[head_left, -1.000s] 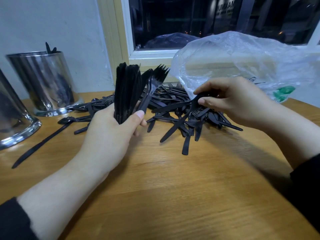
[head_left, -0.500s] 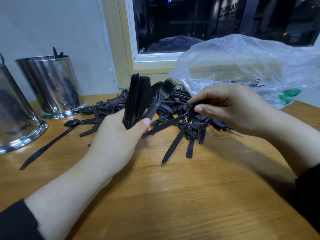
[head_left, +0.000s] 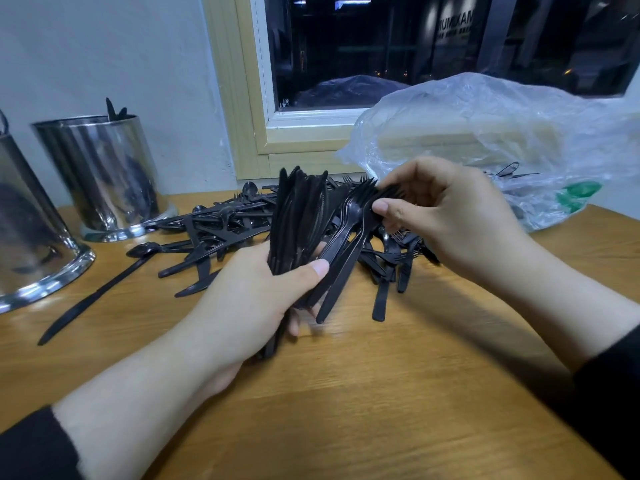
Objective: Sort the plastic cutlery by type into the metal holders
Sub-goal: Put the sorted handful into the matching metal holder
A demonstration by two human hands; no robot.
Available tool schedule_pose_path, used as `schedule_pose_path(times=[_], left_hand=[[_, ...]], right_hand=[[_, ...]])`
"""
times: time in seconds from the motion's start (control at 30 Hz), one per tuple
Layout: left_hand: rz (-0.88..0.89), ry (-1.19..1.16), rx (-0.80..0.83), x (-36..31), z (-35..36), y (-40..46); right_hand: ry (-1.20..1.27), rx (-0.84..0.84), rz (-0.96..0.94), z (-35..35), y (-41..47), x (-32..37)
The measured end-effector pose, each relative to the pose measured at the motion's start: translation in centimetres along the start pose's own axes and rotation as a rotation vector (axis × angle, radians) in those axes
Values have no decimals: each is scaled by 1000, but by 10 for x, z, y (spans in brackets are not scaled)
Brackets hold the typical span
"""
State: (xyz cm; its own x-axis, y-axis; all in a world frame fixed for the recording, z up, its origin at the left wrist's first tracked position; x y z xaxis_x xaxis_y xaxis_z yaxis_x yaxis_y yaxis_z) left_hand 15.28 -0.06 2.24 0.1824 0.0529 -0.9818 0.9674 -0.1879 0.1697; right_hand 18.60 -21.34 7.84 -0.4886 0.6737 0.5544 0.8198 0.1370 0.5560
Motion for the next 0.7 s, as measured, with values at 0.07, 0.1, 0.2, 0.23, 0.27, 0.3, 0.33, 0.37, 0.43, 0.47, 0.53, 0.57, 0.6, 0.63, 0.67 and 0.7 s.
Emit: schedule_pose_path(times=[0.07,0.1,0.2,0.23,0.27,0.3,0.33,0.37,0.43,0.47,0.53,0.57,0.6,0.63,0.67,0.7], left_hand=[[-16,-19,19,0,3,-1],[-19,-14,29,1,3,-1],[-16,-3,36,1,5,-1],[-12,-7,37,0,6,-2],[-12,-10,38,-1,6,-2],[-13,-9,41,-1,7,-3],[-16,-1,42,-2,8,-3],[-17,12,42,-2,9,-3],[-24,36,27,-2,8,-3],[-28,42,17,-1,8,-3],[-30,27,-3,-1,7,-2],[-29,14,-13,-2,6,-2],[-29,3,-27,-2,4,-2],[-26,-8,-48,-2,2,-2],[-23,-18,-73,-2,-1,-2],[-18,-30,-99,-2,-4,-1]], right_hand=[[27,-27,19,2,1,-2],[37,-35,27,3,1,-2],[34,-39,48,5,0,-4],[28,-39,58,6,0,-5],[30,-39,68,7,0,-5],[39,-42,77,8,0,-6],[53,-48,84,9,0,-6],[69,-54,91,9,0,-6],[94,-58,107,11,-1,-6],[100,-55,114,11,-1,-6],[90,-48,118,12,-2,-4],[76,-53,118,11,-2,-3],[65,-67,116,8,-2,-2],[56,-91,116,4,-1,-2],[36,-120,124,-1,1,-4],[-17,-145,133,-7,3,-8]])
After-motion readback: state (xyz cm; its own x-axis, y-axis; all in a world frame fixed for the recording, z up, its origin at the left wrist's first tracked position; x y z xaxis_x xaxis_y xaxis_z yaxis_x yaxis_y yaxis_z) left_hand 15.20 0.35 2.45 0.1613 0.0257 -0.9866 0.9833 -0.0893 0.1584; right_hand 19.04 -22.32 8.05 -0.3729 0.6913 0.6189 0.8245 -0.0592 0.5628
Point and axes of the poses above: each hand's wrist, its own y-axis towards the middle knuckle, its own z-axis out of the palm, x = y × z, the point moved 5 cm from there along y, towards the middle knuckle, and after that the axes turned 12 degrees about -y, right-handed, at the moved point
